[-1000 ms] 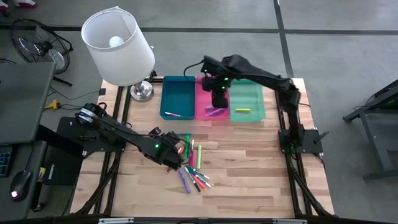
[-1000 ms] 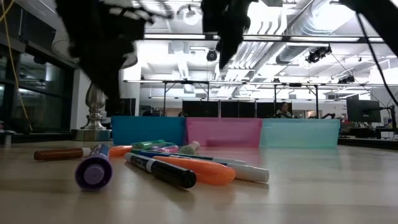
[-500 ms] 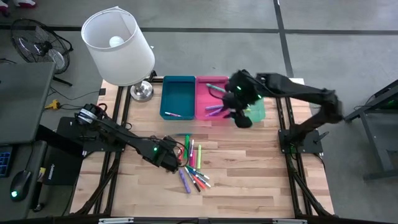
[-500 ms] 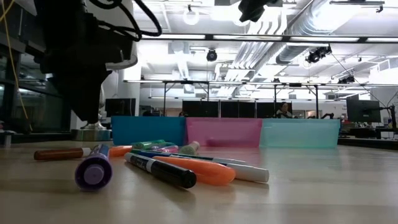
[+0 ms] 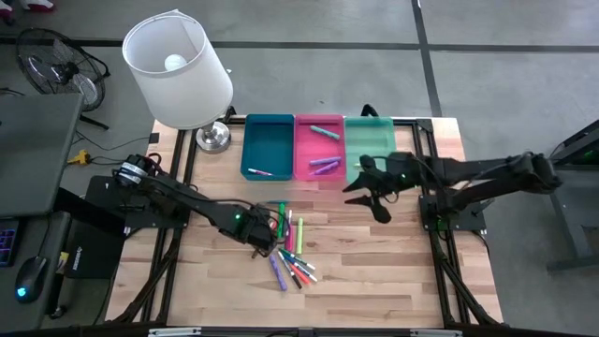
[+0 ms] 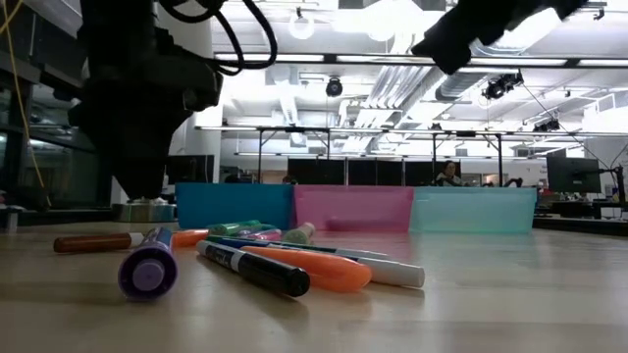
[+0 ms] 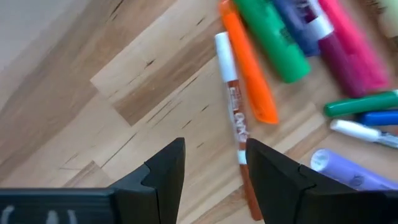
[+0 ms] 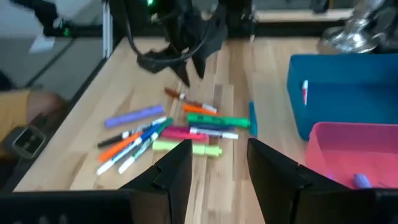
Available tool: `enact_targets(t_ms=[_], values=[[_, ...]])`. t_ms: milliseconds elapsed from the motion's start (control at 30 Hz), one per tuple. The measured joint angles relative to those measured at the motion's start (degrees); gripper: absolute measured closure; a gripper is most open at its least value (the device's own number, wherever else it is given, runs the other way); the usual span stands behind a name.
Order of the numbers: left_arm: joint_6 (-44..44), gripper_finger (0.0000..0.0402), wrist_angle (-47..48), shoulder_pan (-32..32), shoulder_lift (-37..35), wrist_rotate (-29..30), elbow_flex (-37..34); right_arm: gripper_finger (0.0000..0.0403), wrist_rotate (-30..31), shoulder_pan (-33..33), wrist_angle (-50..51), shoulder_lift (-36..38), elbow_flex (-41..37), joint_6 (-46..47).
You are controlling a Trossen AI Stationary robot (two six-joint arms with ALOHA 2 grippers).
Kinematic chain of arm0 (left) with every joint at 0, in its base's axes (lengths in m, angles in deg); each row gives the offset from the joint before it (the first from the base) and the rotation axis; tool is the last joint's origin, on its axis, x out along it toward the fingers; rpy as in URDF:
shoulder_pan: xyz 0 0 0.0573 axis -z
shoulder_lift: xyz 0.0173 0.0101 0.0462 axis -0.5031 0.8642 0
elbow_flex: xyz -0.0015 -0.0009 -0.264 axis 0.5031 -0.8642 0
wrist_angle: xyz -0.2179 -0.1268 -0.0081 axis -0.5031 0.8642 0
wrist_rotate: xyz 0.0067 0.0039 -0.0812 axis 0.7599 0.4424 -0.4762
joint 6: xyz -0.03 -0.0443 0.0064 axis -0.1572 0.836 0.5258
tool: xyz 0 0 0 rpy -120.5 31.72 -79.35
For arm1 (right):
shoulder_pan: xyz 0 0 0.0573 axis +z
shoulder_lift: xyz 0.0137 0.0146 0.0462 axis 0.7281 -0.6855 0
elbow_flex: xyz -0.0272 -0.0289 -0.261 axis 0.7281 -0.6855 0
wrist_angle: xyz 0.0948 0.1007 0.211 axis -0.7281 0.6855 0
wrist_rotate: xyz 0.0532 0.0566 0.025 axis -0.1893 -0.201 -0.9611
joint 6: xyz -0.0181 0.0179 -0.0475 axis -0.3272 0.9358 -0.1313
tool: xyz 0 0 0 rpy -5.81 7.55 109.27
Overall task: Pick & Place Markers
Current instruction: Put the orange dry erase marker into the dark blue bin
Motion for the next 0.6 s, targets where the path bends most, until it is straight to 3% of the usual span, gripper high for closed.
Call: enact_targets(t_ms=[333, 600], values=[[-0.06, 0.0236, -5.14, 0.00, 0.00, 0.05, 0.02, 0.0261, 4.46, 5.15, -24.41, 1.55, -15.08, 4.75], [-0.45, 0.0236, -5.91, 0.00, 0.00, 0.11, 0.02, 0.0261, 9.14, 9.87, -27.06, 1.55, -17.36, 6.26]])
